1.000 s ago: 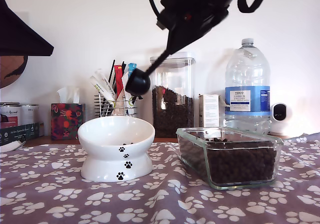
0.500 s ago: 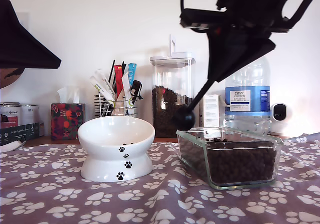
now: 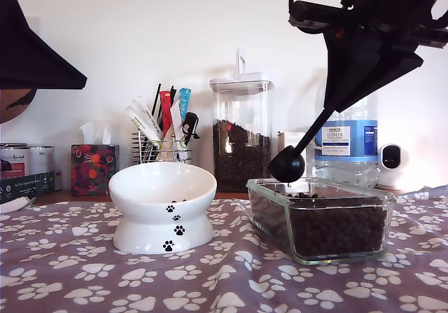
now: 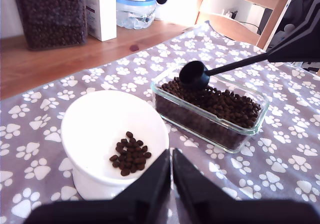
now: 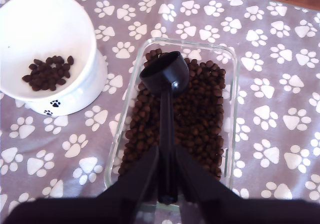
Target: Measure one spoon of cat food and pour it into the food bowl
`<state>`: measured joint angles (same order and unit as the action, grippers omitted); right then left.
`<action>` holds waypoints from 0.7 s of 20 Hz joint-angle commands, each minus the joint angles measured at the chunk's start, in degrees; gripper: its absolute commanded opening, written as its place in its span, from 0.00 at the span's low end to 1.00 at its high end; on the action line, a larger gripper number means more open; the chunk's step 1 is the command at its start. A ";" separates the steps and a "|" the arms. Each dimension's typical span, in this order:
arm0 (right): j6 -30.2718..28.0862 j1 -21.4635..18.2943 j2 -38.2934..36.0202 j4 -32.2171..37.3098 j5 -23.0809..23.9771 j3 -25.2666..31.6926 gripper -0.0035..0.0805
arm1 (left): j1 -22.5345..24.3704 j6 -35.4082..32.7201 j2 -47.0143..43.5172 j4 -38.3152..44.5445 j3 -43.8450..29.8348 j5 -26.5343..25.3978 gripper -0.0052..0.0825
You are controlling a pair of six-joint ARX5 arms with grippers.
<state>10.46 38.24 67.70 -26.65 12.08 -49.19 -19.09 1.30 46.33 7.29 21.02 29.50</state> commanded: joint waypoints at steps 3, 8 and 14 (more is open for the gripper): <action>0.07 -2.78 -0.17 0.83 -2.51 1.22 0.03 | -0.22 -0.33 0.55 0.55 -0.15 -0.02 0.04; 0.04 -6.05 -0.02 5.57 -4.04 4.13 0.03 | -0.20 -0.55 0.55 0.66 -0.15 -0.04 0.04; 0.22 -7.63 1.07 6.32 -7.15 5.70 0.03 | -0.20 -1.38 0.55 0.59 -0.15 -0.02 0.04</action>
<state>10.50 30.74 67.75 -20.84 5.26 -45.82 -19.09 0.43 46.33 7.38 21.02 29.50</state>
